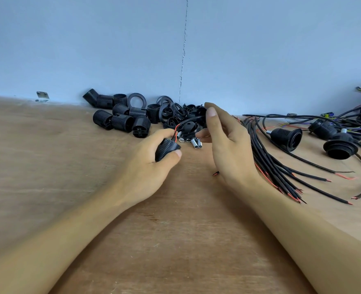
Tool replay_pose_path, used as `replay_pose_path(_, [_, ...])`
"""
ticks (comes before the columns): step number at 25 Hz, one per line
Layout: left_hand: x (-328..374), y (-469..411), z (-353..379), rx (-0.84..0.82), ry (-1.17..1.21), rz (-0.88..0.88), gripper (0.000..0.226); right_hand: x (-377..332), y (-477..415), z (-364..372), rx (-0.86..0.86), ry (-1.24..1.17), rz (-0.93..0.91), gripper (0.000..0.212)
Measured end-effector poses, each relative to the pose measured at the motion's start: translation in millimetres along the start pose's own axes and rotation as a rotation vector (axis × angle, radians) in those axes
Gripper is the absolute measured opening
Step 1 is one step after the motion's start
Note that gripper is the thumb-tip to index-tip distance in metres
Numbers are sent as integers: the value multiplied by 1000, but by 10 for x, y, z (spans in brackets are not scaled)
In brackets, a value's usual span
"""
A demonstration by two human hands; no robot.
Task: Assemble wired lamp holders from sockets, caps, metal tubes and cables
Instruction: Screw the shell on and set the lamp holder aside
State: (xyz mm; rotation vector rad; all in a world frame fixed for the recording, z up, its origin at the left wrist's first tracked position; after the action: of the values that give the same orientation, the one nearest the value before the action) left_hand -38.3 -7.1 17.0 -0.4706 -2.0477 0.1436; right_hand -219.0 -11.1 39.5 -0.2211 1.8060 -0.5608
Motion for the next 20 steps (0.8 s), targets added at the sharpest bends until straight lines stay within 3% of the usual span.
replay_pose_path(3, [29, 26, 38, -33, -13, 49, 45, -13, 24, 78, -72, -121, 11, 28])
replay_pose_path(12, [21, 15, -33, 58, 13, 42, 35, -82, 42, 112, -206, -16, -75, 24])
replay_pose_path(17, [-15, -13, -54, -12, 185, -30, 29, -55, 6, 142, -288, -238, 55, 29])
replay_pose_path(20, [-15, -5, -30, -58, 178, -43, 36, -53, 26, 160, -377, -195, 50, 30])
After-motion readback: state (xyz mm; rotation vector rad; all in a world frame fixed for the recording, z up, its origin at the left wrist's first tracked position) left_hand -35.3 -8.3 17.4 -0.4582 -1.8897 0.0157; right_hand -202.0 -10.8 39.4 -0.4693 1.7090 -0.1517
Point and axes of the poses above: each hand's wrist, its own y-axis away from the middle knuckle, its own z-axis out of the palm, x = y × z, the point moved 4 cm from there along -y, towards the middle knuckle, and after that the axes turned 4 degrees about -x, right-handed, at the moved point
